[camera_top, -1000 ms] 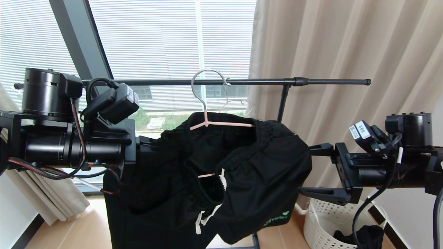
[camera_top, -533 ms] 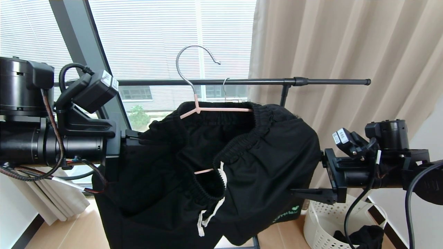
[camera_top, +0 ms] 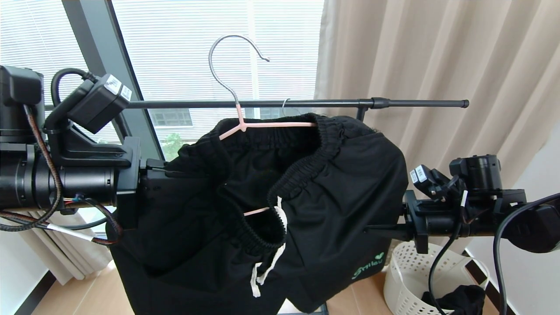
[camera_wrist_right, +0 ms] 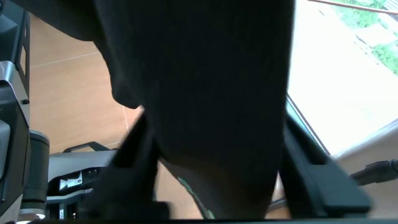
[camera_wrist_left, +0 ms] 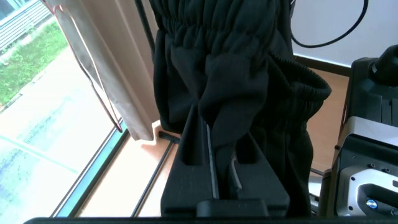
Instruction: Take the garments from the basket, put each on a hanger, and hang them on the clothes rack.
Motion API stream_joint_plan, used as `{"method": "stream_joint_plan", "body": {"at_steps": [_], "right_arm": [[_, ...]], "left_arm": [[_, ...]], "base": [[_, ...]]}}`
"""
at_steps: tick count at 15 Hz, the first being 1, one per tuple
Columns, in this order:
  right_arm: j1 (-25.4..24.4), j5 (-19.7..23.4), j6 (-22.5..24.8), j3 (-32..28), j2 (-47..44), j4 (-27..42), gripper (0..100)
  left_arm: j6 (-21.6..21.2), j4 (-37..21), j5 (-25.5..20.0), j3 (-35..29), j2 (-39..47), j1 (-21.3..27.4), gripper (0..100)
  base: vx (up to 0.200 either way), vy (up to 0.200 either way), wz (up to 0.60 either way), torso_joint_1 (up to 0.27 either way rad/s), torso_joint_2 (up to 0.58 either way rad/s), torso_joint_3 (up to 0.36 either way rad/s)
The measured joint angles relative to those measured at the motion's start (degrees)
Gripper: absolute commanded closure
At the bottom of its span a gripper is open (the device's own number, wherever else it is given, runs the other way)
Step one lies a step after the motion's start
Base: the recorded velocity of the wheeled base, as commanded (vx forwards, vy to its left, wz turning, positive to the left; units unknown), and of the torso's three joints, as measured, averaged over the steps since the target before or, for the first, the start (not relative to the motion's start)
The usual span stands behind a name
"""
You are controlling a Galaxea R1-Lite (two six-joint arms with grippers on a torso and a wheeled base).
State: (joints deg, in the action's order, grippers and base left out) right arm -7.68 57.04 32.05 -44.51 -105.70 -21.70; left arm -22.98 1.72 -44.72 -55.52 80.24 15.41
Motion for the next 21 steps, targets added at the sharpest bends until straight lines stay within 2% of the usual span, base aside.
{"method": "stream_joint_plan", "body": {"at_steps": [6,9,10,14,17,20,21], "right_arm": [[4.6,-0.1,0.0,-1.9,-0.5,0.1,100],[4.7,-0.1,-0.1,-2.0,-0.6,0.1,100],[4.4,-0.2,-0.1,-1.7,-0.6,0.1,0],[3.0,-0.4,0.1,-0.4,0.2,0.1,0],[2.9,-1.1,0.0,-0.4,0.8,0.1,0],[2.8,-4.1,-0.6,-0.9,2.5,0.2,0],[2.8,-6.7,-1.1,-1.1,3.6,0.4,0]], "left_arm": [[1.8,0.0,0.0,2.5,-2.7,-3.6,100],[2.0,0.0,0.0,3.1,-3.4,-4.4,100],[2.0,0.0,0.0,3.1,-3.5,-4.5,100],[2.0,0.0,0.2,3.0,-3.5,-4.8,100],[2.3,0.0,0.2,3.8,-3.6,-8.1,100],[3.6,0.0,0.3,5.6,-3.9,-11.4,100],[3.8,-0.1,0.4,6.5,-4.1,-12.4,100]], "base": [[0.000,0.000,0.00,0.000,0.00,0.000],[0.000,0.000,0.00,0.000,0.00,0.000],[0.000,0.000,0.00,0.000,0.00,0.000],[0.000,0.000,0.00,0.000,0.00,0.000],[0.000,0.000,0.00,0.000,0.00,0.000],[0.000,0.000,0.00,0.000,0.00,0.000],[0.000,0.000,0.00,0.000,0.00,0.000]]}}
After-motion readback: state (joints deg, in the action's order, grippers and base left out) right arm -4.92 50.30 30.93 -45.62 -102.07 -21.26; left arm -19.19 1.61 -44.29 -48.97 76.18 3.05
